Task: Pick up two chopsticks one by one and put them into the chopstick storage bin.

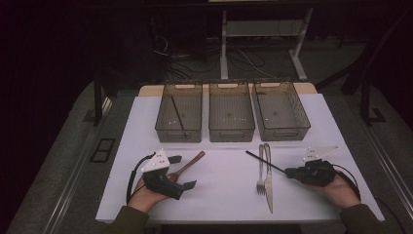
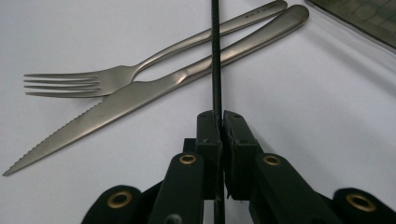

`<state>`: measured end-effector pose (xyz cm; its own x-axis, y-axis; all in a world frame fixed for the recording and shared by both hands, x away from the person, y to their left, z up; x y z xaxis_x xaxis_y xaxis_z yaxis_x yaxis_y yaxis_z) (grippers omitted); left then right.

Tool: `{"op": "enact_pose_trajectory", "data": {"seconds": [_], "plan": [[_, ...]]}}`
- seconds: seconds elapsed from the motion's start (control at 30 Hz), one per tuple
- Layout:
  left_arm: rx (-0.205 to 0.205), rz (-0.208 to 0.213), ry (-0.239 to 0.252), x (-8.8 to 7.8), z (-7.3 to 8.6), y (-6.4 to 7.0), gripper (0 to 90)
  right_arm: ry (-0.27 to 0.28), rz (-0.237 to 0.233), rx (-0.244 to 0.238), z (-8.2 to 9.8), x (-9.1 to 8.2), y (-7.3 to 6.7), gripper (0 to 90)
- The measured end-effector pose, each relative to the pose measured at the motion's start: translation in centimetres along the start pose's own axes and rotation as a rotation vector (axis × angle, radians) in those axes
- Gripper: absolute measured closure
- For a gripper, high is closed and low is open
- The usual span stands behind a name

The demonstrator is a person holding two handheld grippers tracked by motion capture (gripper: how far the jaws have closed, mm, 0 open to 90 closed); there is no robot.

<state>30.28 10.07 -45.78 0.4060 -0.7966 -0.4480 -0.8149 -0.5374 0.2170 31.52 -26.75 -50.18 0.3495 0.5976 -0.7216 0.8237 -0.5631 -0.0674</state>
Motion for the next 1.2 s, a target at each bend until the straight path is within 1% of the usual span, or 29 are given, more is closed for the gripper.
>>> {"op": "enact_pose_trajectory", "data": {"seconds": [0.17,0.33,0.37,0.53,0.6,0.8,0.93,0.97,1.1,1.2], "plan": [[0.003,0.000,-0.001,0.0,0.0,0.0,0.0,0.017,-0.001,-0.001,-0.2,-0.3,0.1,84.7],[0.006,0.001,-0.003,0.0,0.0,0.0,0.0,0.047,-0.010,0.013,-0.7,-0.8,0.0,84.7],[0.008,0.001,-0.005,0.0,0.0,0.0,0.0,0.052,-0.009,0.008,-0.7,-0.9,0.1,84.7],[0.007,0.000,-0.007,0.0,0.0,0.0,0.0,0.075,-0.008,0.021,-1.2,-1.4,0.1,84.7],[0.010,0.001,-0.009,0.0,0.0,0.0,0.0,0.090,-0.014,0.024,-1.6,-1.7,0.1,84.7],[0.013,0.003,-0.013,0.1,0.1,0.1,0.0,0.108,-0.017,0.035,-2.4,-2.1,0.1,84.7],[0.013,0.004,-0.012,0.1,0.1,0.1,0.0,0.123,-0.021,0.035,-3.3,-2.5,0.0,84.7],[0.008,0.004,-0.008,0.2,0.0,0.1,0.0,0.127,-0.019,0.038,-3.6,-2.5,0.0,84.7],[0.012,0.009,-0.010,0.2,0.1,0.1,0.0,0.138,-0.011,0.029,-4.4,-2.5,0.2,84.7],[0.020,0.013,-0.012,0.3,0.1,0.1,0.0,0.142,-0.004,0.042,-4.9,-2.4,0.5,84.7]]}}
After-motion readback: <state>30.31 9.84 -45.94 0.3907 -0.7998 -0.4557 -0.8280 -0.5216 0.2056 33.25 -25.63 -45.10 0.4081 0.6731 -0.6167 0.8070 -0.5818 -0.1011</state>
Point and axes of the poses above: each handheld gripper's, and its own axes: x roughly forward along the jaws, z roughly out of its underside, y roughly to its right, the point moved 8 cm from there along x, roughly forward along the jaws, and after that the axes turned 6 degrees about -x, right-handed, at the moved point
